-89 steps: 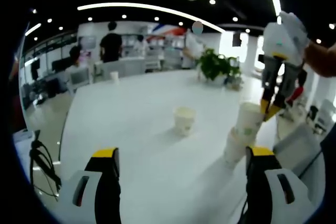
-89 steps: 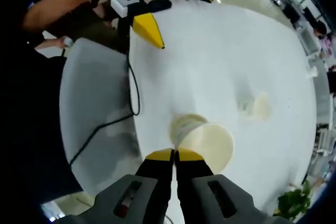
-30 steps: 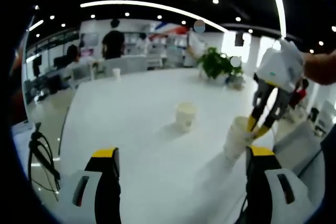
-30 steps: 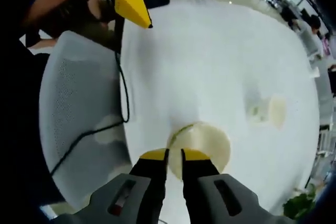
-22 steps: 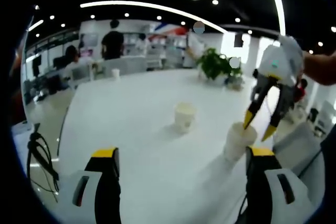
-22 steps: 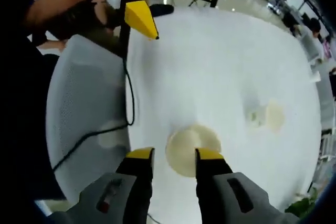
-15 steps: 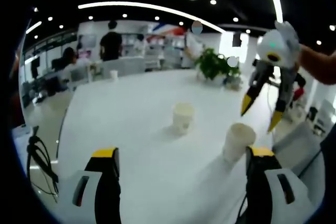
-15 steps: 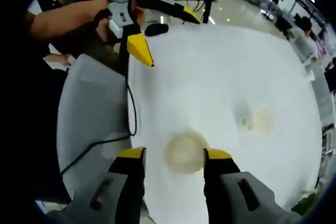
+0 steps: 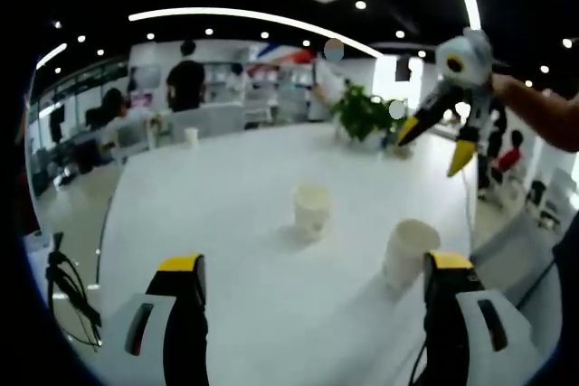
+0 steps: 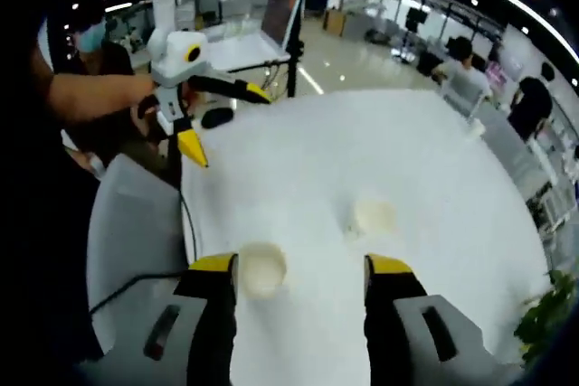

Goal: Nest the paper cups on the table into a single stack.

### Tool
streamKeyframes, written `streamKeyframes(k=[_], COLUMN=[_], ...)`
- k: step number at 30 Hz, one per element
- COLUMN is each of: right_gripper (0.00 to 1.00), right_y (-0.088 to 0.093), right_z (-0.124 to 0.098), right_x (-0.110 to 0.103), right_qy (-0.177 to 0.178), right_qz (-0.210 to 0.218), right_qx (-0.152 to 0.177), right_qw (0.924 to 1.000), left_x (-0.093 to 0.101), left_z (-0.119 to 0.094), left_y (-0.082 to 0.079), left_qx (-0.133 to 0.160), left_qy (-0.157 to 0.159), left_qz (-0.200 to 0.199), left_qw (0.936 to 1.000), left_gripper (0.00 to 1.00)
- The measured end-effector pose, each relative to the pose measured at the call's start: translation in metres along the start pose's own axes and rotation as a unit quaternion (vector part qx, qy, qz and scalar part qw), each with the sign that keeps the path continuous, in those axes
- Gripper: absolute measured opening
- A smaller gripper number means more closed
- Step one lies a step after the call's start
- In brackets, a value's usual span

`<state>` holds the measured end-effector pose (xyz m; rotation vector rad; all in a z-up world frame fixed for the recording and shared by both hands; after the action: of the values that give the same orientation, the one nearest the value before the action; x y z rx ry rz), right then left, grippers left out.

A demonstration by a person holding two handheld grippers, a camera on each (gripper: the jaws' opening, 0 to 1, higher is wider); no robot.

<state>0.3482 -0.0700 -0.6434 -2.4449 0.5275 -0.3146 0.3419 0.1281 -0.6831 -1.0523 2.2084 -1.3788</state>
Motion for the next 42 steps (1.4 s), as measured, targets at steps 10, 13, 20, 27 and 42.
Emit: streamKeyframes(k=[10,13,20,27,42], right_gripper=[0.66,0.7,0.83,0.93,1.0], right_y=[0.035,0.051,0.075,0.091,0.112], right_z=[-0.013,-0.014,-0.006,-0.001,0.002], right_x=[0.034,0.046,0.044,0.041,0.045], right_qy=[0.077,0.121,0.114,0.105,0.11], right_qz=[0.054,0.046,0.089,0.123,0.122], right_qx=[0.121,0.151,0.211,0.234,0.234], right_qw=[0.9881,0.9799,0.9668,0.9587,0.9581], left_x=[0.001,-0.002,-0.003,0.007,-0.001], left_z=[0.004,0.005,0.004,0.003,0.015], left_y=[0.009,0.007,0.012,0.012,0.033], left_qx=[0.001,0.012,0.023,0.029,0.035], left_qy=[-0.007,-0.015,-0.025,-0.017,-0.025], left_qz=[0.007,0.011,0.02,0.045,0.04], left_qw=[1.0,0.9998,0.9992,0.9984,0.9983], left_gripper=[0.98,0.98,0.98,0.98,0.98])
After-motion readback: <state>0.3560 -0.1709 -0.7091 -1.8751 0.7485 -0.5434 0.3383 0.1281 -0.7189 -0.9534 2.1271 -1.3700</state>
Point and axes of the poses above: the point that each gripper's makers call its tool centre point, and the gripper's own axes: z roughly forward along the fingers, x roughly to its right, y roughly out of its underside, the point moved 1 cm from there along -z, roughly backward along the fingers, and after that the axes turned 6 degrees about -x, right-handed, at the moved point
